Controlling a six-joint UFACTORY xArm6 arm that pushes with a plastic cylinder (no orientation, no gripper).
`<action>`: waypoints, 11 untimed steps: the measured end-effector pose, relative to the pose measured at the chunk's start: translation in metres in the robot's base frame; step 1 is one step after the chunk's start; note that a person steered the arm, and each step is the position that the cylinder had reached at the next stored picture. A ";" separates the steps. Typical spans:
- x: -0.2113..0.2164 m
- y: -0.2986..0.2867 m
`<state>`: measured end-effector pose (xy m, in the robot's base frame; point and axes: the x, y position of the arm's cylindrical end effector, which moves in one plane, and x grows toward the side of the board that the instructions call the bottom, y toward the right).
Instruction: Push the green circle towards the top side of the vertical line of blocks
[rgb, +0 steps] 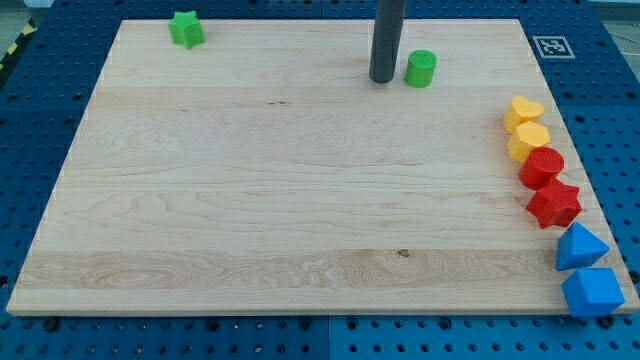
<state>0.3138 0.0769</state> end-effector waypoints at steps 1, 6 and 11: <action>-0.021 0.000; -0.004 0.059; 0.032 0.094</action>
